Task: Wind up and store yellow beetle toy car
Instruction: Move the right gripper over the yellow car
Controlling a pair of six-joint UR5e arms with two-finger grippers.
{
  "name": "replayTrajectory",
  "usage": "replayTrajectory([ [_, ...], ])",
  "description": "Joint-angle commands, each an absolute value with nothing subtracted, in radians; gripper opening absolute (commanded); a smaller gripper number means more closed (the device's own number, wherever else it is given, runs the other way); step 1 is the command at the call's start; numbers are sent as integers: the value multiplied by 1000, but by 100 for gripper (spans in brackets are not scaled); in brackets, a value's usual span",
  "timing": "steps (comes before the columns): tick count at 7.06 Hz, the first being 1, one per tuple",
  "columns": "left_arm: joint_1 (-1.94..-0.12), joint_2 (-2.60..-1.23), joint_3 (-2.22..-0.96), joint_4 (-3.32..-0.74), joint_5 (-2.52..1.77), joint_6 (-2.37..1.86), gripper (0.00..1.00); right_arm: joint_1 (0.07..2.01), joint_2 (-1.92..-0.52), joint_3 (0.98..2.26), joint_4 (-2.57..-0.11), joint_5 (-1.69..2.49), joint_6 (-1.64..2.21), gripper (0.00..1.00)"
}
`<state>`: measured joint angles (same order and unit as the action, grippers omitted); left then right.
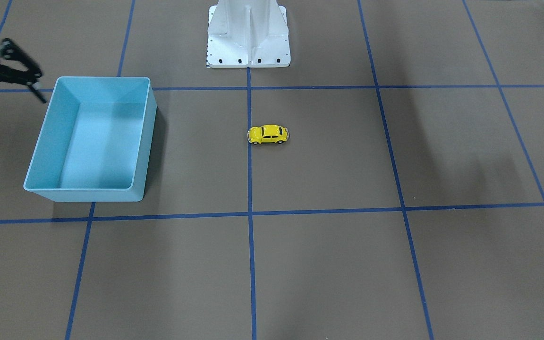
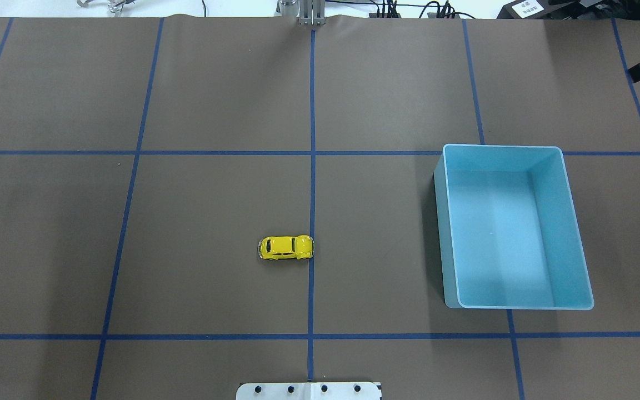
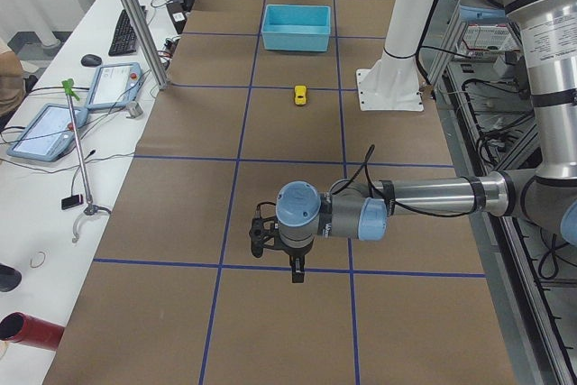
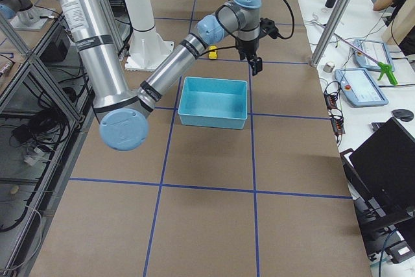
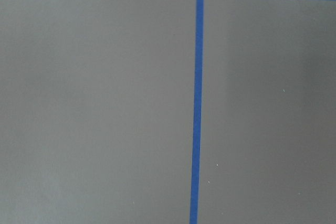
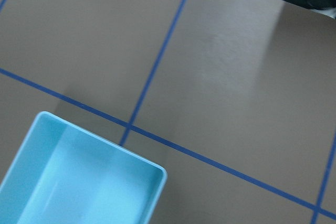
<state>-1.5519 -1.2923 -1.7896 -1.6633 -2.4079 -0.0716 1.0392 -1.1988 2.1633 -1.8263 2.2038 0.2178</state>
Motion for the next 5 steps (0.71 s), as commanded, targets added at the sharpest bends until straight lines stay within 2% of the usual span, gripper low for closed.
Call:
replayTrajectory([
  [1, -1580, -1305, -1812, -1606, -2404, 69, 100, 762, -1152, 2200, -1740, 2042, 250, 100],
  [2, -1582, -1301, -1816, -1606, -2457, 69, 100, 662, -1152, 2159, -1626, 2008, 162, 100],
  [4, -1583, -1292, -1860, -1605, -2497, 43, 100, 570, -1129, 1974, -1342, 1982, 60, 100],
  [5, -1586, -1279, -1887, -1606, -2494, 40, 100, 519, -1121, 1924, -1253, 1953, 63, 100],
])
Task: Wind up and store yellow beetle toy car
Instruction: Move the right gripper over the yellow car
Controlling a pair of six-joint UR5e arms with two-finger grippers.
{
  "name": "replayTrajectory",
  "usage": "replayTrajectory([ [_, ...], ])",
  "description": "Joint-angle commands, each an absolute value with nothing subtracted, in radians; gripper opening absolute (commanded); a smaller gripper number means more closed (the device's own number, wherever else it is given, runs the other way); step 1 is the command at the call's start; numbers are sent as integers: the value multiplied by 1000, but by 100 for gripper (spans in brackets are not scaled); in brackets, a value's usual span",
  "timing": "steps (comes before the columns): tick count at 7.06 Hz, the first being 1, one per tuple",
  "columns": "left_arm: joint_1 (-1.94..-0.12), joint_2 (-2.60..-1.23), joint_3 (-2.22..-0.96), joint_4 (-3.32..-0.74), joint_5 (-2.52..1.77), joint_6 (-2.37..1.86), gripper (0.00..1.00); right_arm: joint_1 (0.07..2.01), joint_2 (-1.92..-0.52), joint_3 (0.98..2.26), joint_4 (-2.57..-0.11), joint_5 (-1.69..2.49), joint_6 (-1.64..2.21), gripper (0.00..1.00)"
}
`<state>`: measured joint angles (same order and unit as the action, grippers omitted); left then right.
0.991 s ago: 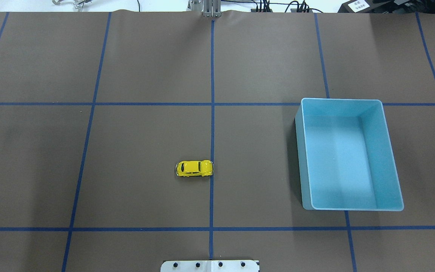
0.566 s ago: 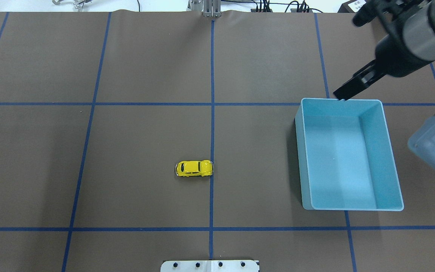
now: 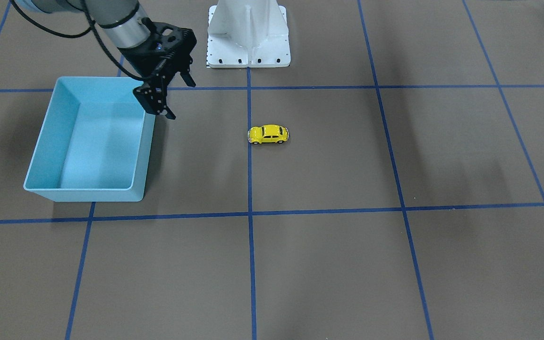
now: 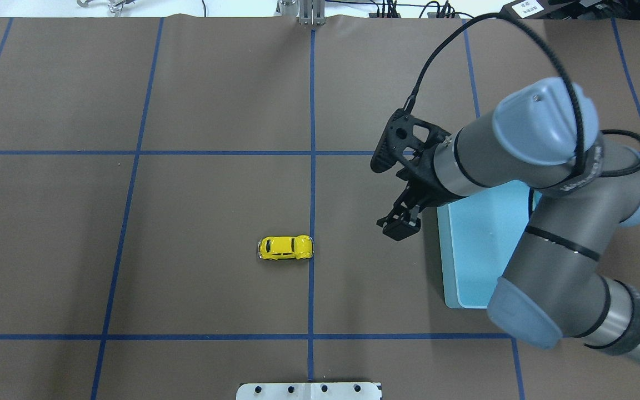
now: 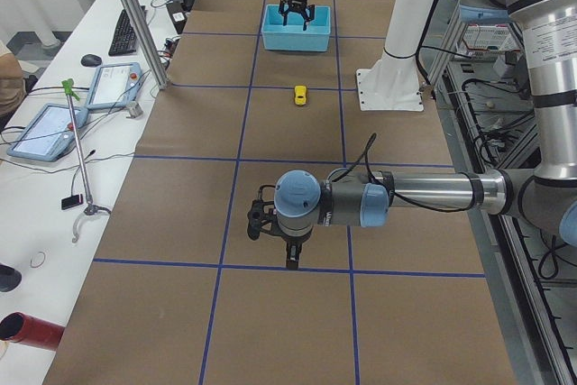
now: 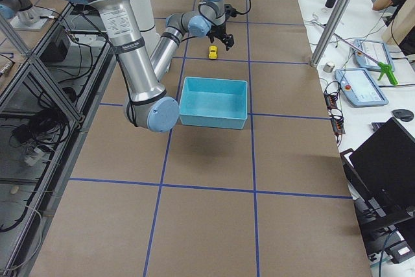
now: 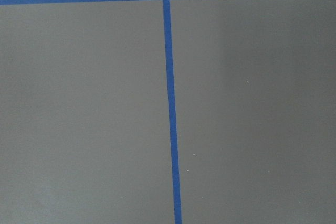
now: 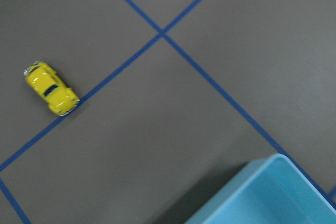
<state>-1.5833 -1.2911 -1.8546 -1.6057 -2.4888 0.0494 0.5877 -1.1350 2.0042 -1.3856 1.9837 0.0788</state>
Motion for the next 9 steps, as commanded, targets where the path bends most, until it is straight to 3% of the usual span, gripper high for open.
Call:
replayTrajectory([
  [1, -1585, -1275, -1887, -1606, -2494, 41, 100, 482, -1117, 1896, -1234, 1933, 70, 100],
  [6, -1585, -1259, -1862, -1606, -2491, 41, 100, 364, -1034, 1801, -1190, 1790, 67, 100],
  [9, -1585, -1262, -1859, -1606, -2491, 40, 100, 337, -991, 1665, -1048, 1740, 60, 100],
])
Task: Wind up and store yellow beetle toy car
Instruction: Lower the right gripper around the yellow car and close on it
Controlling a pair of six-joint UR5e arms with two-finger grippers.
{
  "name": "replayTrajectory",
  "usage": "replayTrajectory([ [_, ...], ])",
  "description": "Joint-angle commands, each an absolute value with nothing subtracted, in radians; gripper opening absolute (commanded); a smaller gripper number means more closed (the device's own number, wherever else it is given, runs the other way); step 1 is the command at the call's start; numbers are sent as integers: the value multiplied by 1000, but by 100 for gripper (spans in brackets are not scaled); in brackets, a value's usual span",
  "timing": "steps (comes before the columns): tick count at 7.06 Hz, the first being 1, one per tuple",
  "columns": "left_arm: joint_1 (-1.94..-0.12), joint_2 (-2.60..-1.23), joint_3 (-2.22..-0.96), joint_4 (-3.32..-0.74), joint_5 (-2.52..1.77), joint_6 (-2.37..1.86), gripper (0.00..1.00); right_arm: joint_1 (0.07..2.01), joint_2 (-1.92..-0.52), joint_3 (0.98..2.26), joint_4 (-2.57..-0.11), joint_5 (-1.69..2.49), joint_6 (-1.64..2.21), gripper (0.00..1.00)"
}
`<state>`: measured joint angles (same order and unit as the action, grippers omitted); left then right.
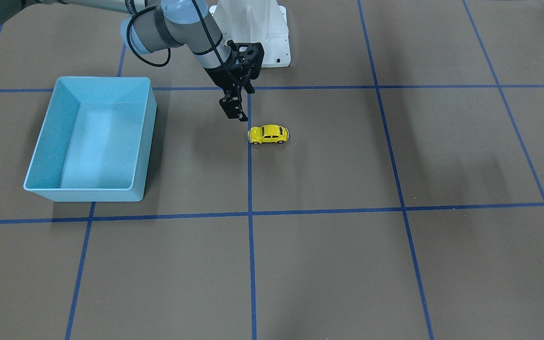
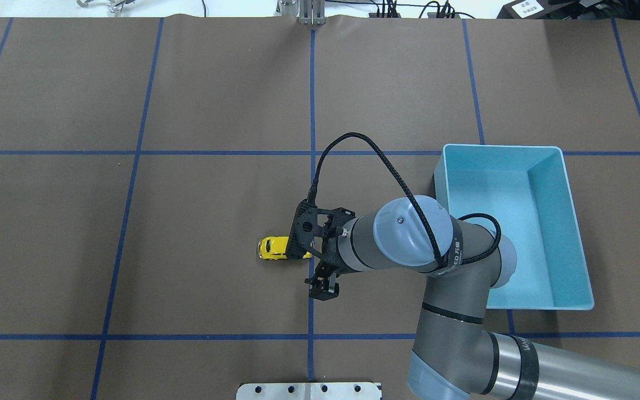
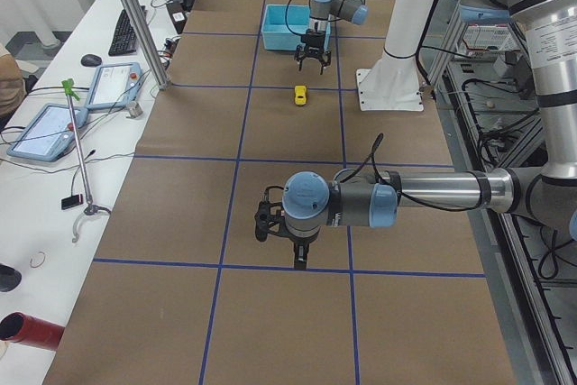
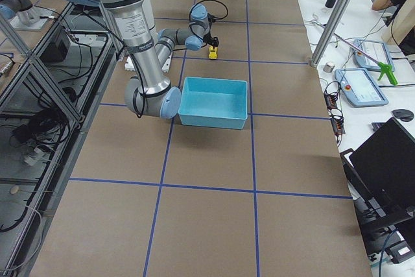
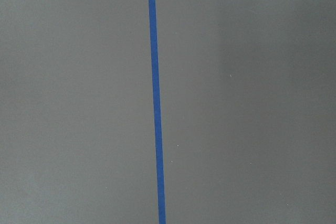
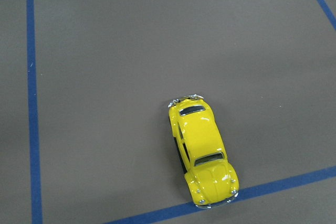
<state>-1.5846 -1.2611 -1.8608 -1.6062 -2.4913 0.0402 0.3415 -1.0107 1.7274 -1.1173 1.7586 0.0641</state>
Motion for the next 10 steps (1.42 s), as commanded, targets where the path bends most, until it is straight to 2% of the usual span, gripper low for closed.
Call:
replayTrajectory([
  [1, -1583, -1267, -1859, -1606, -2491, 40, 100, 356, -973, 1637, -1036, 1743, 26, 100],
  [3, -1585, -1261, -1845, -1606, -2487, 41, 100, 399, -960, 1619, -1035, 1773, -69, 100],
  [5, -1586, -1264, -1844, -1606, -2487, 41, 100, 396, -878, 1508, -1034, 1773, -92, 100],
  [10, -1585, -1273, -1844, -1606, -2487, 40, 100, 353, -885, 1500, -988, 1737, -86, 100],
])
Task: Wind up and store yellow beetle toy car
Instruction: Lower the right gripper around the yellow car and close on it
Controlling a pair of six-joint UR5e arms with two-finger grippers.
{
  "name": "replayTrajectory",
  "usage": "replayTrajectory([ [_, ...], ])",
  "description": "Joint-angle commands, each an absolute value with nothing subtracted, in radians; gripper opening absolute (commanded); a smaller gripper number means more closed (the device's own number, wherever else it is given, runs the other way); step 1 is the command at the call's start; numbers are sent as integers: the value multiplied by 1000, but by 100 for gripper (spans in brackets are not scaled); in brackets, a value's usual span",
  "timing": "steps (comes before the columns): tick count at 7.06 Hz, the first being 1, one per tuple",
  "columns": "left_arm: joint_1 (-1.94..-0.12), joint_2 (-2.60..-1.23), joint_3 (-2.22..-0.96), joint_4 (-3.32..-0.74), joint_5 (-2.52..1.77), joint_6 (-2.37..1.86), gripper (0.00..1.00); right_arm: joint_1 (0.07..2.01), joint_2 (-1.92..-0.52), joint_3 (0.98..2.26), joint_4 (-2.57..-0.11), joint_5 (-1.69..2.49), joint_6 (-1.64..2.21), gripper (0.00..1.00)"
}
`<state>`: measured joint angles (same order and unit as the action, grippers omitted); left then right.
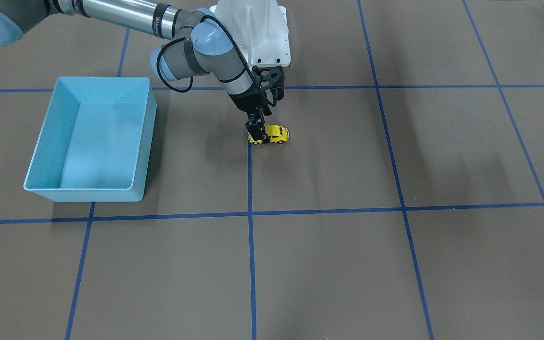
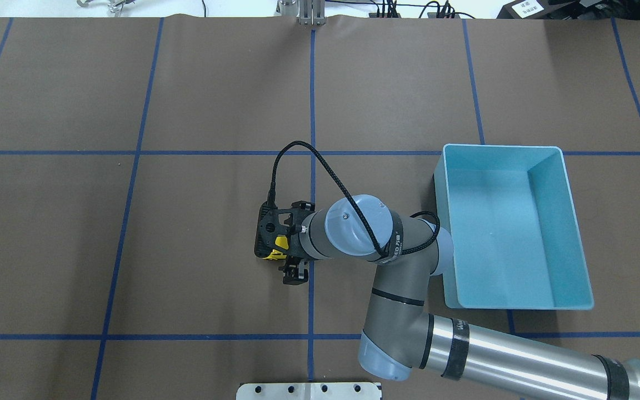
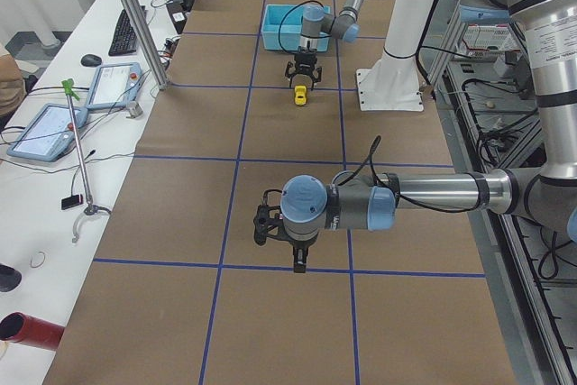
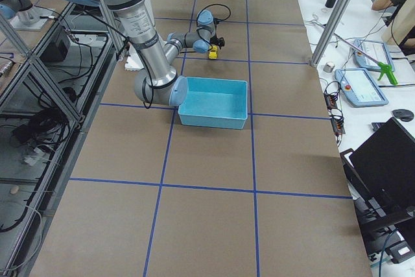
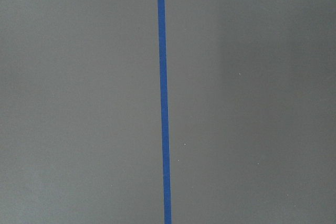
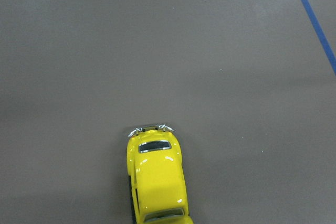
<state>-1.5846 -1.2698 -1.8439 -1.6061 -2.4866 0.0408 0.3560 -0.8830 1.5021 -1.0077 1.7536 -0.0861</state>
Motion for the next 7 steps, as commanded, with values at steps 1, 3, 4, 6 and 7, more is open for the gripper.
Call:
replayTrajectory([
  [1, -1583, -1279, -1848, -1606, -2496, 40, 100, 353, -885, 1496, -982, 1733, -86, 100],
  [3, -1583, -1281, -1847, -1606, -2496, 40, 100, 353, -879, 1486, -980, 1723, -86, 100],
  [4, -1583, -1281, -1847, -1605, -2496, 40, 100, 351, -879, 1471, -959, 1723, -84, 100],
  [6, -1583, -1281, -1847, -1606, -2496, 40, 100, 342, -879, 1448, -934, 1707, -71, 100],
  [7, -1583, -1281, -1847, -1605, -2496, 40, 100, 339, -877, 1448, -934, 1709, -27, 100],
])
